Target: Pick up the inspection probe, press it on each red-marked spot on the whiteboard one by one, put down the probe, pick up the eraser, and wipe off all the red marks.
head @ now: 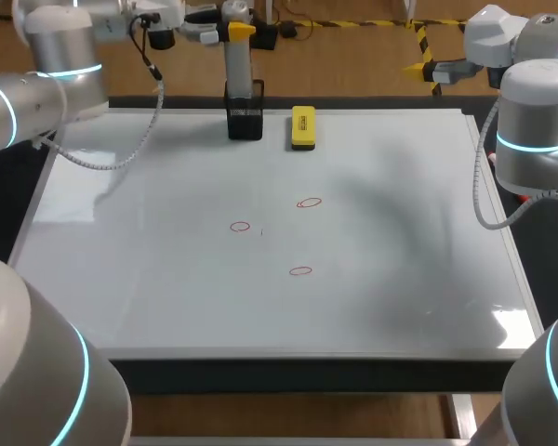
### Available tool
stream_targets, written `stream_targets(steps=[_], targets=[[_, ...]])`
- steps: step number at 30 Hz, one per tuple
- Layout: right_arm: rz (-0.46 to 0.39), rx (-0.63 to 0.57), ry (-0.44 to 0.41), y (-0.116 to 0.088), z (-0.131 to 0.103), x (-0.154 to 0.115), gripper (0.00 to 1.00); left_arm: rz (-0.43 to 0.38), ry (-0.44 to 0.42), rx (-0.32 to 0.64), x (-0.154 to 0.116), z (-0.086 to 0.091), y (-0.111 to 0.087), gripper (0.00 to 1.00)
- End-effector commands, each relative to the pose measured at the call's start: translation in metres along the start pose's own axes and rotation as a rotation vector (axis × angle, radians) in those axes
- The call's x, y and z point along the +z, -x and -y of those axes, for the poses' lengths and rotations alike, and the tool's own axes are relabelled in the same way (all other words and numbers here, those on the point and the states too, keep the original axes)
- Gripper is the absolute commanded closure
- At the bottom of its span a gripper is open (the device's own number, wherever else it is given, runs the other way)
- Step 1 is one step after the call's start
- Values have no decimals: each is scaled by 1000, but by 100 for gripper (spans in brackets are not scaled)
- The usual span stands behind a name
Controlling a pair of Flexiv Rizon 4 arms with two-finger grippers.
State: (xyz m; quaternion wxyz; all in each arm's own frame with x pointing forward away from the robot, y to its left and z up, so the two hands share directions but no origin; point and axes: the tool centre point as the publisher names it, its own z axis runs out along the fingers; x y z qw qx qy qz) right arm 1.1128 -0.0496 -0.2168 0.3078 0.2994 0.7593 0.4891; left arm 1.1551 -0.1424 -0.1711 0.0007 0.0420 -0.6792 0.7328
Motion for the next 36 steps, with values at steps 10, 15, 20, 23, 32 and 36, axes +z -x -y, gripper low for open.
stream_targets(steps=[10,15,20,23,32,36], targets=[[-1,0,-1,0,0,0,0,155,-4,18,-17,41,-25,100],[-1,0,-1,0,0,0,0,181,-16,41,-36,50,-36,100],[-1,0,-1,0,0,0,0,222,-26,66,-60,53,-48,100],[-1,0,-1,0,0,0,0,244,-22,69,-76,51,-54,100],[-1,0,-1,0,0,0,0,303,-1,76,-115,36,-71,100],[-1,0,-1,0,0,0,0,317,6,92,-131,29,-76,100]])
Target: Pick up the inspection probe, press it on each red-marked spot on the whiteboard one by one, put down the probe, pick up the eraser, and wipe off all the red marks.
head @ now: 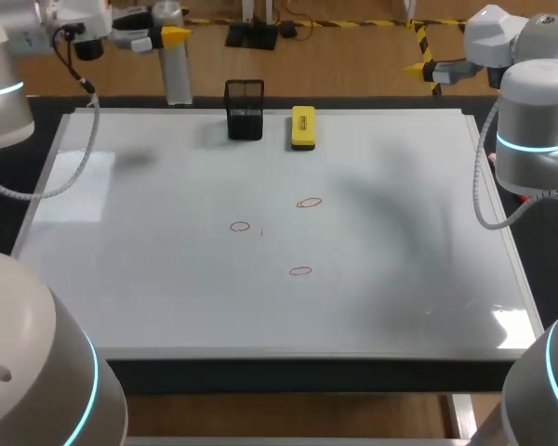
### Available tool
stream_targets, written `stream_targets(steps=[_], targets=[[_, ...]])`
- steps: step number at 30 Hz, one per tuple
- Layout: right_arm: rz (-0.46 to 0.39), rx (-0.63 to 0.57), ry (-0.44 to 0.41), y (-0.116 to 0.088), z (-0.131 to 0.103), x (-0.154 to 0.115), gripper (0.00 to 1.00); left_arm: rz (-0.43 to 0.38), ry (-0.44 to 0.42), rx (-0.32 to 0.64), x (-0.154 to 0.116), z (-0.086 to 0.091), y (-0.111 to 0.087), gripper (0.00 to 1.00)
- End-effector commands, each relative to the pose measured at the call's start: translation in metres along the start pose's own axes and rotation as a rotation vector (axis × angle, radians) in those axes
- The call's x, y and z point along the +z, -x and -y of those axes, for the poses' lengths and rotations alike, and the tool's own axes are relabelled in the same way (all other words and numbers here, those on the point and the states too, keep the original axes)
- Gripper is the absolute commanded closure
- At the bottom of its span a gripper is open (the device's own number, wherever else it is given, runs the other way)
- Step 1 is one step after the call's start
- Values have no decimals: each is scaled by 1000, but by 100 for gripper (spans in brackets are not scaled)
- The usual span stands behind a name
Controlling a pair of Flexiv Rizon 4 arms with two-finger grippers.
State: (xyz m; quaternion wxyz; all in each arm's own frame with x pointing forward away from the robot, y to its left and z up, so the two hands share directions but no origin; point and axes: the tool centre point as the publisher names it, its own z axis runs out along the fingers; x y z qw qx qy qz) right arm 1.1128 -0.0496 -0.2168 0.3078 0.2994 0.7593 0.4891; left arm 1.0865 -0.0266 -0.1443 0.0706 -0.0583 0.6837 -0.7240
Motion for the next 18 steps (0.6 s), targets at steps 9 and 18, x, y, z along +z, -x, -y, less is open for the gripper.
stream_targets(steps=[9,18], targets=[[-1,0,-1,0,0,0,0,198,-9,28,-49,-18,-12,100],[-1,0,-1,0,0,0,0,204,-8,1,-77,-37,-13,100]])
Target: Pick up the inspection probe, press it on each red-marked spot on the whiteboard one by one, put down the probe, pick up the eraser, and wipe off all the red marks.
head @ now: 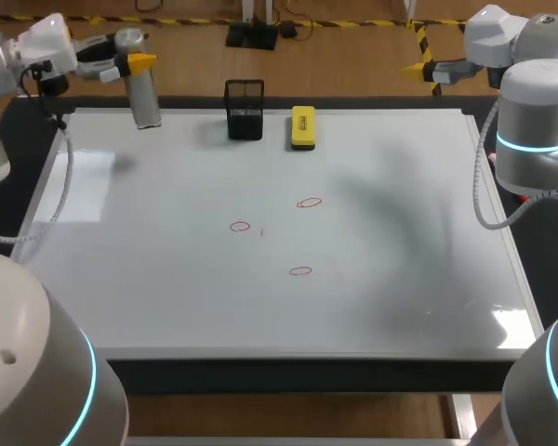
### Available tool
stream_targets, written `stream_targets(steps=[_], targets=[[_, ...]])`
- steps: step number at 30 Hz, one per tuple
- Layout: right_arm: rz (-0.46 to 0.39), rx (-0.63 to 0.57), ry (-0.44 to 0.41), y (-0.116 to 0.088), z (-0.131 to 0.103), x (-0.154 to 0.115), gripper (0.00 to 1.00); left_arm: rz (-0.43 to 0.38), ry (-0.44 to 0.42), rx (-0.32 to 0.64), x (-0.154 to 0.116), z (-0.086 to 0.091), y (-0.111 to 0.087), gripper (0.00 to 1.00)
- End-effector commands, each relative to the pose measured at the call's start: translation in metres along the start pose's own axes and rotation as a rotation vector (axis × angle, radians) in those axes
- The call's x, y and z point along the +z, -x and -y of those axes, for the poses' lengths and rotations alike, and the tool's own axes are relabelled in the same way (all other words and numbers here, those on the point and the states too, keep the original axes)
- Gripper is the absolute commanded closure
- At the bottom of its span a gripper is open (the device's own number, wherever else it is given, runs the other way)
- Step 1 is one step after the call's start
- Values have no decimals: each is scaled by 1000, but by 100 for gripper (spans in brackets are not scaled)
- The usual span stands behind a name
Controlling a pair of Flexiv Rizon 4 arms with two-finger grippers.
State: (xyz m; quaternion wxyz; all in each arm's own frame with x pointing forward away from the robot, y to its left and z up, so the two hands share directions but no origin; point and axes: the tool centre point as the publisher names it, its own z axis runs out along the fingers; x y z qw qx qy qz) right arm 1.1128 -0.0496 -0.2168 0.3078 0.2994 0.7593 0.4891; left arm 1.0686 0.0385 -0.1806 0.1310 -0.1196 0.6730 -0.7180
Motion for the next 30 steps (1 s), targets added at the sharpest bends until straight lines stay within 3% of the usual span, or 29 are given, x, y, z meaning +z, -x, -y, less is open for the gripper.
stream_targets(steps=[1,8,30], targets=[[-1,0,-1,0,0,0,0,33,-6,-12,-11,-7,-5,100],[-1,0,-1,0,0,0,0,27,11,-28,-19,-14,-5,100],[-1,0,-1,0,0,0,0,33,14,-33,-23,-14,-4,100]])
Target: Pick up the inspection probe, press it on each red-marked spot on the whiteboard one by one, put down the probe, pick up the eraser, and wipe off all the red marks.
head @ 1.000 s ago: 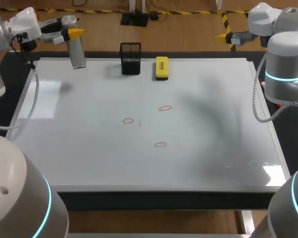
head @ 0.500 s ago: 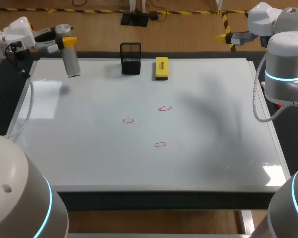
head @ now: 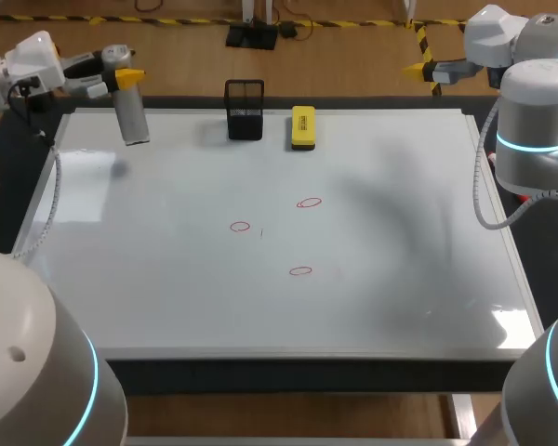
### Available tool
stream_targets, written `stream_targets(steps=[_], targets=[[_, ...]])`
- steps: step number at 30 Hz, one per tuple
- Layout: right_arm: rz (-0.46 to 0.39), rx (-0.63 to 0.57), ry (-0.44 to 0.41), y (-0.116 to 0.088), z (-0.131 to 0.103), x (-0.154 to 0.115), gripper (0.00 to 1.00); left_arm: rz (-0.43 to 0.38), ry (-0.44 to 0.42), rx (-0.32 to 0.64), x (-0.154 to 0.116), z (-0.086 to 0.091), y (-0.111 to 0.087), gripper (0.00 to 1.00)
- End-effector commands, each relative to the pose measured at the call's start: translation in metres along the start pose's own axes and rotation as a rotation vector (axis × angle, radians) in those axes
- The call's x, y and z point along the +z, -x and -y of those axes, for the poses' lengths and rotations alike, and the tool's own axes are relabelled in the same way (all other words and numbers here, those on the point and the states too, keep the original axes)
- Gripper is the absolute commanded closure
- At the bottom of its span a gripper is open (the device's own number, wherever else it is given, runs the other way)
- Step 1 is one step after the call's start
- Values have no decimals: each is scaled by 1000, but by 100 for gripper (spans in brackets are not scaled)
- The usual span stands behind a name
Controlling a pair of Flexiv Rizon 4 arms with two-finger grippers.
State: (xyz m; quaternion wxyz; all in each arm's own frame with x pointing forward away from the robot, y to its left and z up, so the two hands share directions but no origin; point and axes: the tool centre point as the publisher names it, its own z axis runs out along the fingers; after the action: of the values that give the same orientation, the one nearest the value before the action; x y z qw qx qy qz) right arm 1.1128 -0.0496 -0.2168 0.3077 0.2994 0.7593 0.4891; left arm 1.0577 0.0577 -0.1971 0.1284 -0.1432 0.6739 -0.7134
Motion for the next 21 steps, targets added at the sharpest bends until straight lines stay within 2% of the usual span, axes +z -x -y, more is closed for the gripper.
stream_targets(steps=[1,5,8,11,14,21], targets=[[-1,0,-1,0,0,0,0,2,0,1,0,1,-1,100],[-1,0,-1,0,0,0,0,2,0,1,0,1,-1,100],[-109,-44,-62,0,8,13,0,2,0,1,0,1,-1,100],[-259,-118,-129,-5,11,26,0,2,0,1,0,1,-1,100],[-363,-214,-197,-10,10,39,0,2,0,1,0,1,-1,100],[-538,-438,-328,-22,1,64,0,2,0,1,0,1,-1,100]])
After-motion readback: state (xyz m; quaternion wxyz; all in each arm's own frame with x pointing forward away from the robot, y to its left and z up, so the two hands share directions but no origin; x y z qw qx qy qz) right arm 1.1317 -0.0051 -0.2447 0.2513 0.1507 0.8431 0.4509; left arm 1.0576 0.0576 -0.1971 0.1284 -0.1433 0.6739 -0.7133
